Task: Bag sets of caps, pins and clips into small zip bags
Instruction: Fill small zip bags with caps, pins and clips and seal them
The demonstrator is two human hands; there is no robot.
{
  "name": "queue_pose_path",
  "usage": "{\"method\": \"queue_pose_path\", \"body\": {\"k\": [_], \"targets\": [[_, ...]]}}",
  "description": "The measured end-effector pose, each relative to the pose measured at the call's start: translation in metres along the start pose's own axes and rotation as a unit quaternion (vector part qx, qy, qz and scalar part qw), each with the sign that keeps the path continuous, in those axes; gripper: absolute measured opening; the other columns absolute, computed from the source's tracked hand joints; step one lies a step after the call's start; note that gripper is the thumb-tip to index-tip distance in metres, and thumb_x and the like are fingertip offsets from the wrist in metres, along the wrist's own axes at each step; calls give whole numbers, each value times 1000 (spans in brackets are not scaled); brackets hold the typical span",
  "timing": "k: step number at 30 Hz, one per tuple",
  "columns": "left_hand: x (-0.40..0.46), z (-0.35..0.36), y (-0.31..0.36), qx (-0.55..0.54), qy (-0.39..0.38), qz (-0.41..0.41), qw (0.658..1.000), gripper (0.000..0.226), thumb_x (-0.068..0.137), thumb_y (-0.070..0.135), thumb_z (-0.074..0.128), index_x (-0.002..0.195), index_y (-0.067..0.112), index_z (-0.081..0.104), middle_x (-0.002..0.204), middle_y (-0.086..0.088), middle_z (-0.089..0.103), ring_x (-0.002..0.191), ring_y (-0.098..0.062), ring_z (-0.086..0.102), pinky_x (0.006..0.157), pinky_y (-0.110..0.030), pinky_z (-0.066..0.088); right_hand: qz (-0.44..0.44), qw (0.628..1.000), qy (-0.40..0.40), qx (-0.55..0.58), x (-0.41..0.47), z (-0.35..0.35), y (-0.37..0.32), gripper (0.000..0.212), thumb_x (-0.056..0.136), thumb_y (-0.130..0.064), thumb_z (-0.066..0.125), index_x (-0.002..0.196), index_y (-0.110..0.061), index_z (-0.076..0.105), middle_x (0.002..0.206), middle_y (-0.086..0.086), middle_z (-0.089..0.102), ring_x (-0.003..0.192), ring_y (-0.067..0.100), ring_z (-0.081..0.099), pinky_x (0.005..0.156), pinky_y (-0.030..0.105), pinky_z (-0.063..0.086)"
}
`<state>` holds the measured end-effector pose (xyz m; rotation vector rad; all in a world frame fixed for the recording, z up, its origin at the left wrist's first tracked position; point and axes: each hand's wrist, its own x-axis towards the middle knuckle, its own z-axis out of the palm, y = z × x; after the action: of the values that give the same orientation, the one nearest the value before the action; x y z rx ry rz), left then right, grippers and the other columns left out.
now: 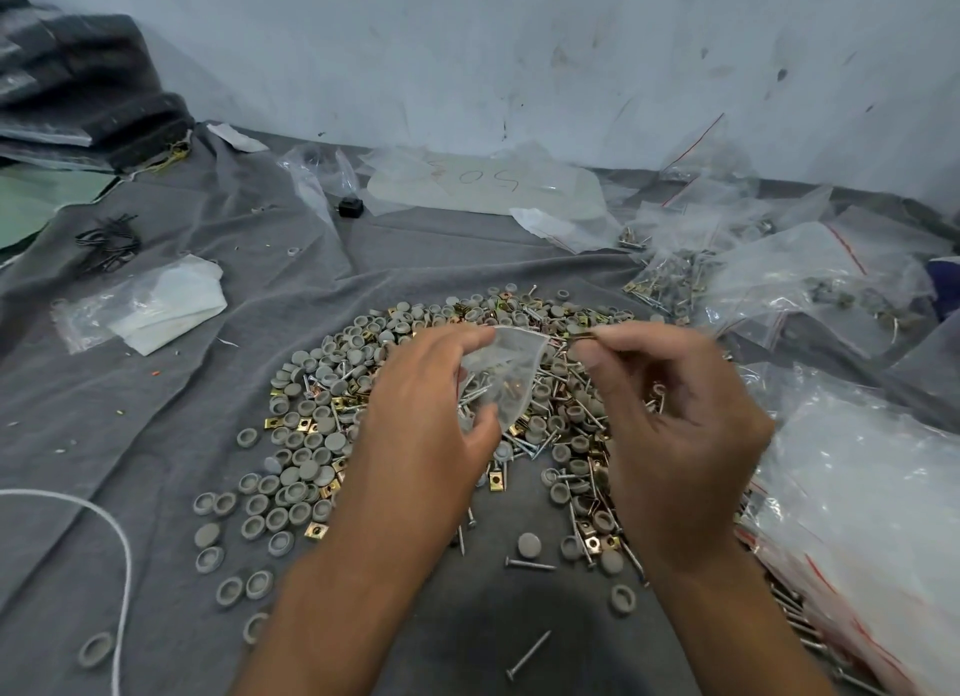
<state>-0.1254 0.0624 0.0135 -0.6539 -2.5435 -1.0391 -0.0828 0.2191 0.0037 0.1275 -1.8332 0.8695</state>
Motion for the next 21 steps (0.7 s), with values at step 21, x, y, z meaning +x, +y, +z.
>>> {"method": "queue_pose_path", "body": {"k": [21], "targets": [[1,2,-5,7,-1,-15,1000,56,79,15,77,130,26,59,120,15,57,106,-4,53,95,-16,38,244,868,-415,-120,-19,7,12,11,90,-31,74,94,-36,66,88,-20,62,73,2,63,68,30,57]]}}
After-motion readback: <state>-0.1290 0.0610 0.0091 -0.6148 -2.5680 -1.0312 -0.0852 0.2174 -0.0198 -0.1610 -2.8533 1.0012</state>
